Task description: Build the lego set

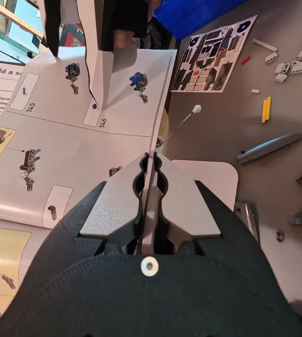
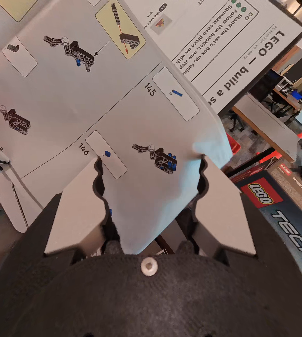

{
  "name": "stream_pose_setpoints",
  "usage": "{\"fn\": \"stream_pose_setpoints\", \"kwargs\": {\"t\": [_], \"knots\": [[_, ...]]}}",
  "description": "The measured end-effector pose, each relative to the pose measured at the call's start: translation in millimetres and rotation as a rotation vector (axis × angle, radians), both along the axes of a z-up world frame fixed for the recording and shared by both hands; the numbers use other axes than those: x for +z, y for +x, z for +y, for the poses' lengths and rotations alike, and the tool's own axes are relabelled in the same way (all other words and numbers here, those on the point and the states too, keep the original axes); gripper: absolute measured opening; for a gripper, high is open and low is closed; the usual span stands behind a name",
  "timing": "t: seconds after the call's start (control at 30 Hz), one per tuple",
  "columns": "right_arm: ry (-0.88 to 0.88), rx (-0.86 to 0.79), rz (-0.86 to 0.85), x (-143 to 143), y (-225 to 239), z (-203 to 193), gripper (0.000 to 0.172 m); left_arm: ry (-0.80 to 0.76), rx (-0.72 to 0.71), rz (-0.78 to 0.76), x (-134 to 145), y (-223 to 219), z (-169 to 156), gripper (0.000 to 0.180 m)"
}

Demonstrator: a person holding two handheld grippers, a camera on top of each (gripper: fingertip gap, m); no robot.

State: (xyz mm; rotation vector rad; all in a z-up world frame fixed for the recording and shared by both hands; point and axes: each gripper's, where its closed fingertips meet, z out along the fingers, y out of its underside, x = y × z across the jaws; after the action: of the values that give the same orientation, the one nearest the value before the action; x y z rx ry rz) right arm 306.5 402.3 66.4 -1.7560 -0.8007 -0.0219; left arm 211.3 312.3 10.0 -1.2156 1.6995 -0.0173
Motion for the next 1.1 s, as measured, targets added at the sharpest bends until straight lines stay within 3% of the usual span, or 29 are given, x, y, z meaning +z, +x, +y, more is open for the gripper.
{"fn": "stream_pose_setpoints", "kwargs": {"t": [0.2,0.3,0.6,0.73,0.9,0.93,1.07,1.1], "knots": [[0.049,0.0,-0.025,1.6,-1.4,-3.3,0.09,0.017,-0.012,0.002,-0.7,-0.6,0.2,0.003],[0.093,0.008,-0.078,3.5,-5.9,-9.1,0.06,0.022,-0.013,0.004,-0.8,-0.7,-0.1,0.003],[0.182,0.029,-0.2,11.0,-25.2,-28.8,0.036,0.027,-0.009,0.016,-1.8,-0.4,-0.7,0.004],[0.176,0.054,-0.192,20.0,-37.3,-44.7,0.011,0.019,-0.007,0.004,-0.6,0.7,-2.1,0.009],[0.144,0.04,-0.155,30.7,-38.8,-49.6,0.015,0.093,-0.019,-0.095,19.9,6.3,-11.0,0.017],[0.148,0.033,-0.166,31.1,-36.5,-48.1,0.021,0.133,-0.022,-0.103,24.7,7.2,-12.9,0.018],[0.101,-0.116,-0.224,21.6,-1.7,-30.1,0.075,0.284,0.022,-0.116,43.8,11.7,-6.9,0.017],[0.113,-0.147,-0.232,23.7,6.7,-27.6,0.075,0.296,0.054,-0.096,44.8,10.8,0.6,0.016]]}}
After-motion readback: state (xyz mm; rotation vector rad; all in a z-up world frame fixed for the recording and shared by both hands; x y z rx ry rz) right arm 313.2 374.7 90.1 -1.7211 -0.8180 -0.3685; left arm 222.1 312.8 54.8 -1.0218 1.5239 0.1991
